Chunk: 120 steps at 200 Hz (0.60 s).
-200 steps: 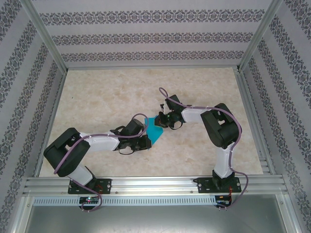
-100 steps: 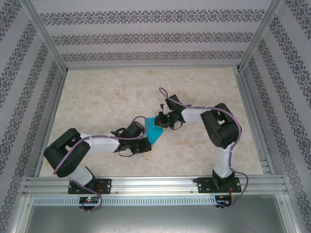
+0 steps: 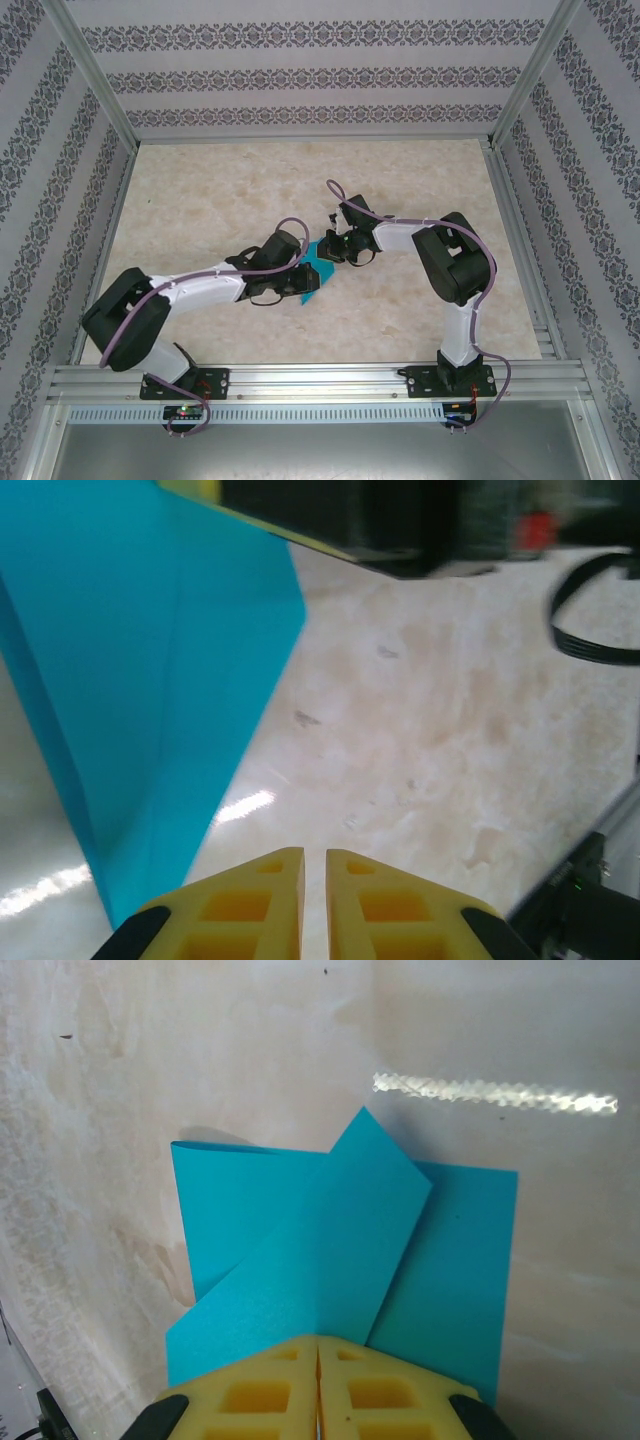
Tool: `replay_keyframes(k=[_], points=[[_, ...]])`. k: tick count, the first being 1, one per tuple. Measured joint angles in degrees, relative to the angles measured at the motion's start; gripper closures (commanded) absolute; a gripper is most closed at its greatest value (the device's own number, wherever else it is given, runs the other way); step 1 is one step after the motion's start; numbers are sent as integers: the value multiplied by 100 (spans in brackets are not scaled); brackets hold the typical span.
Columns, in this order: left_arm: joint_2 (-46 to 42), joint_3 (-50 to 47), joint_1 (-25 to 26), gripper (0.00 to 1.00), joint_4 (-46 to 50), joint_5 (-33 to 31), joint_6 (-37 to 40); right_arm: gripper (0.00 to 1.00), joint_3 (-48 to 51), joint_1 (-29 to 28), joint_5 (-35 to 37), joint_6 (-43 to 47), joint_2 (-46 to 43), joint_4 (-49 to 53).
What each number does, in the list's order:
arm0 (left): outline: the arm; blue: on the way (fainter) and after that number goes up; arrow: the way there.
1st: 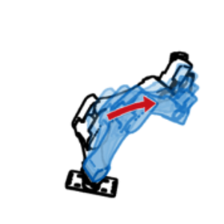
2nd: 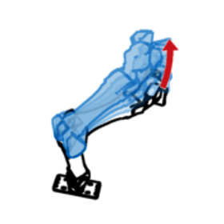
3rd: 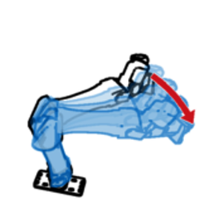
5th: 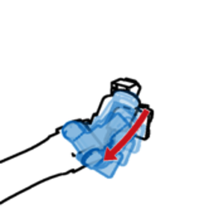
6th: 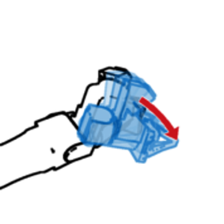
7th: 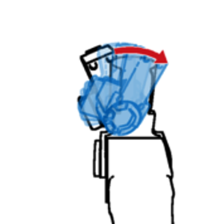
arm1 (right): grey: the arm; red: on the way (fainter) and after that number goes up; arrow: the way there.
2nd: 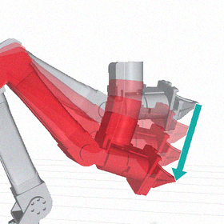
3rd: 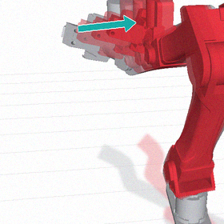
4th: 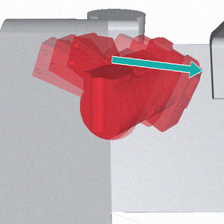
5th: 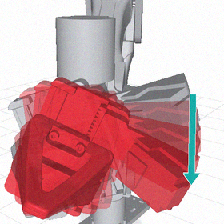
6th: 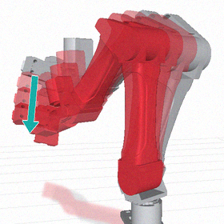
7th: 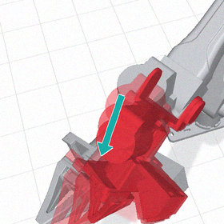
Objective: Fold a paper plane with a square sheet of paper (pick it up from the middle)
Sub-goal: Fourth fold the wing at the center of the table.
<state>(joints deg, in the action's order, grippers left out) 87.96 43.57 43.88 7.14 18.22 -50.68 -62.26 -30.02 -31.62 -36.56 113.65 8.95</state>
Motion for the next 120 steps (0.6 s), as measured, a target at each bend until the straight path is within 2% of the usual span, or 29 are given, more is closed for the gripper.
replay_keyframes(k=[25, 59, 120], points=[[332, -17, -37, 87, 37, -63, 7, 91, -2, 0, 0, 2, 0, 0], [354, -166, -39, 88, 22, -81, 0, 91, -2, 0, 0, 2, 0, 0], [-116, -610, -96, 88, -24, -81, -114, 92, 0, 2, 0, 2, 0, 0]])
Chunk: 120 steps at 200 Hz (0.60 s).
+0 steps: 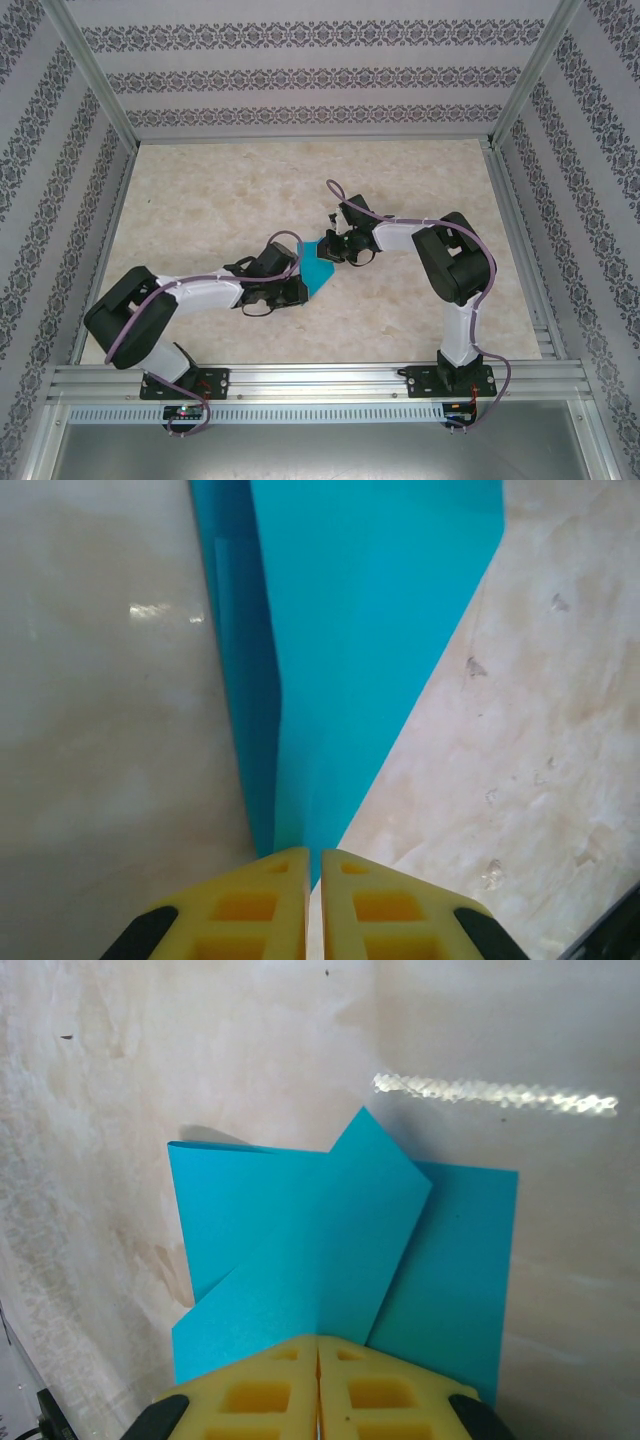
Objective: Fold a paper plane with a square sheet of paper (pick it up from the middle)
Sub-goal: Fourth fold the wing at the center of the table.
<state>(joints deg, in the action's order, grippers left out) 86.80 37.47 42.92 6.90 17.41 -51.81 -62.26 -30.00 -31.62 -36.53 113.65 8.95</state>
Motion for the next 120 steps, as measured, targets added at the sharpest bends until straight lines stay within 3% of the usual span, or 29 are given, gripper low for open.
replay_keyframes(k=[120], points=[[168, -404, -55, 99, -671, 105, -339, 90, 0, 0, -2, 17, -15, 0]])
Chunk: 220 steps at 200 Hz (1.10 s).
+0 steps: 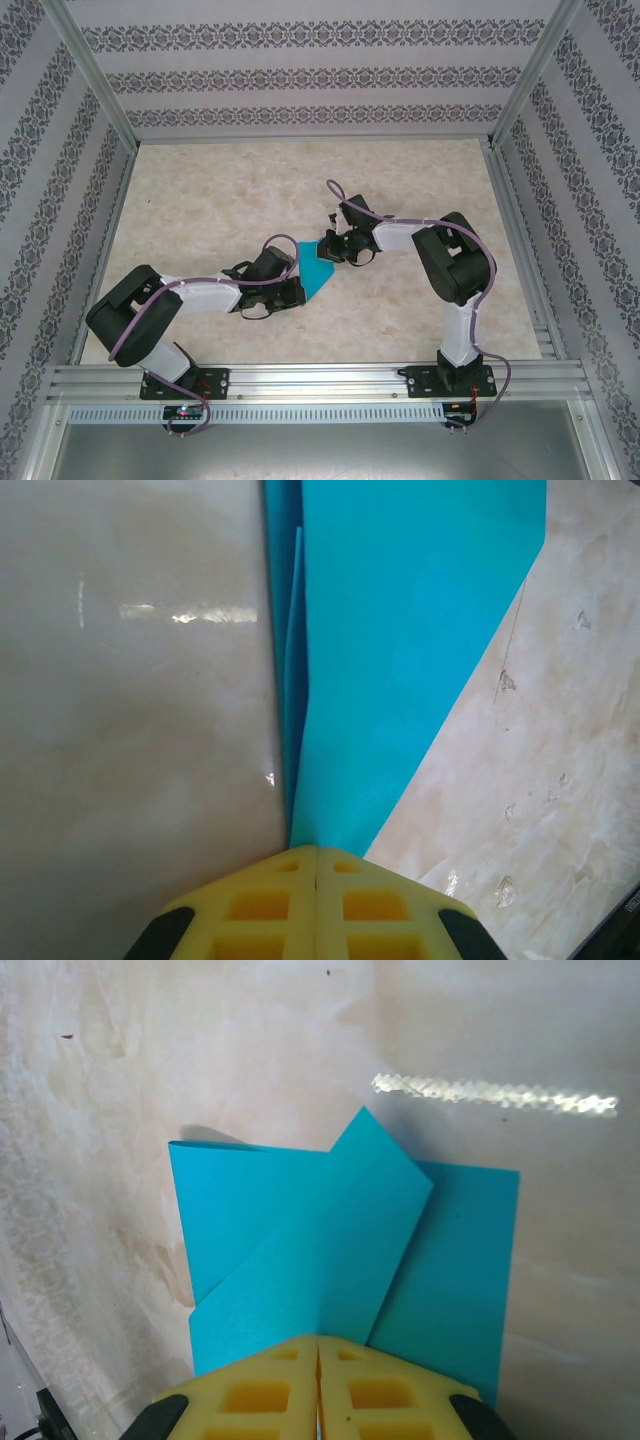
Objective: Fold a paper plane with a square sheet of paper (pick it up from the middle)
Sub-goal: Fourth fold the wing at the center of the table.
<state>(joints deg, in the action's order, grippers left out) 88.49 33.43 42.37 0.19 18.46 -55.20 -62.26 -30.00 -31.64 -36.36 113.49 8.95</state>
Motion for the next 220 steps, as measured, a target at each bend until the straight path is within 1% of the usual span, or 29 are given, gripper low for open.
replay_keyframes(k=[34, 68, 87, 105, 129, 151, 190, 220], points=[[-26, -81, 0, 100, -111, 9, -50, 88, 0, -4, 103, 98, -125, 129], [-42, -105, 0, 100, -151, 4, -68, 88, 116, -72, 168, 186, -669, 240], [-55, -120, 0, 100, -151, 2, -68, 89, 367, -251, 173, 151, -1054, 144], [-68, -131, 0, 100, -151, 2, -74, 90, 667, -494, 157, 44, -1233, 26], [-105, -166, 2, 100, -149, -20, -90, 91, 911, -776, 153, -114, -1209, 0], [-149, -199, 0, 100, -144, -59, -109, 91, 922, -931, 90, -227, -1051, -101], [-160, -216, 0, 100, -149, -63, -136, 92, 916, -940, -44, -369, -695, -328], [-162, -216, 0, 100, -149, -63, -170, 92, 911, -968, -144, -431, -632, -446]])
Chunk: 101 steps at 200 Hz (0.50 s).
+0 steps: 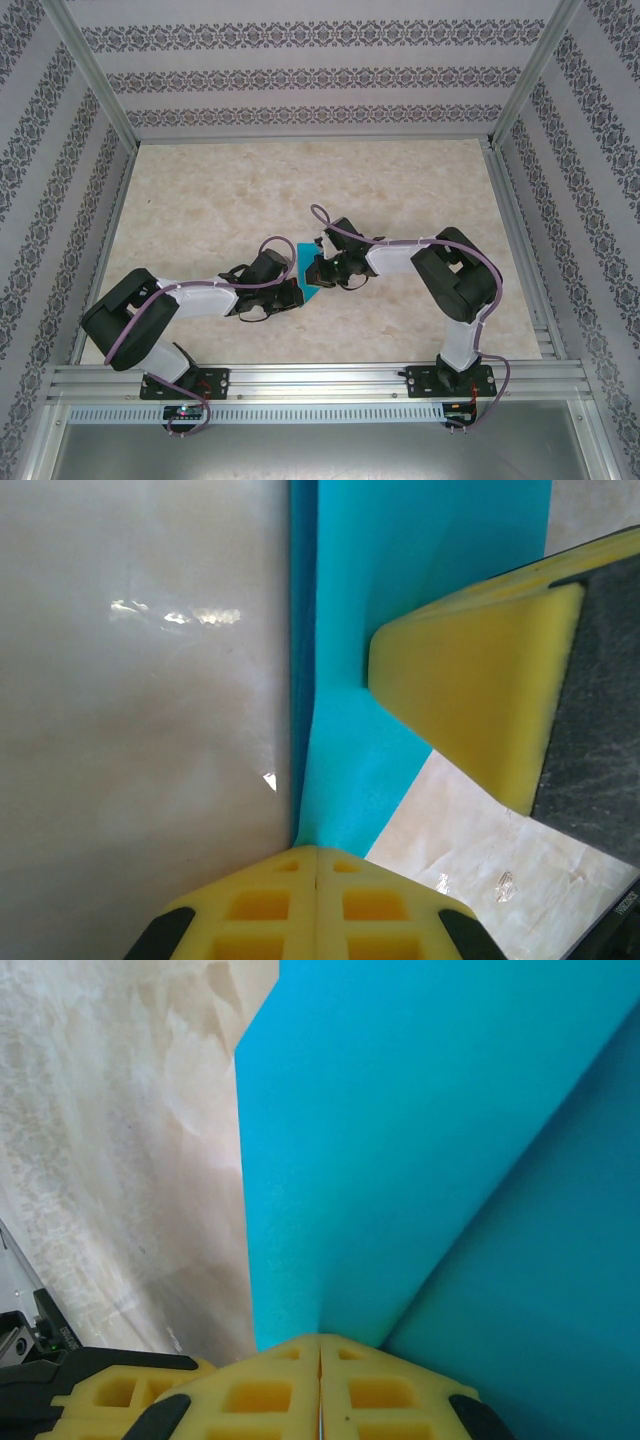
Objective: Fold a paper plane with a square sheet of paper (pick it up from the middle)
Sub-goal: Fourth fold the wing at the center of the table.
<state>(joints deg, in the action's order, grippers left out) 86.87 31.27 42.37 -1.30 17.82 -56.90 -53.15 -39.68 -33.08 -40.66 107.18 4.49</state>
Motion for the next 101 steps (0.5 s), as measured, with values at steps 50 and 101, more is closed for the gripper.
replay_keyframes(k=[50, 101], points=[[-11, 0, 0, 100, 9, -2, -7, 92, -28, -9, -83, 2, 85, -63], [-273, -4, 0, 92, 173, -57, 4, 94, -223, -72, 46, 72, 142, 243]])
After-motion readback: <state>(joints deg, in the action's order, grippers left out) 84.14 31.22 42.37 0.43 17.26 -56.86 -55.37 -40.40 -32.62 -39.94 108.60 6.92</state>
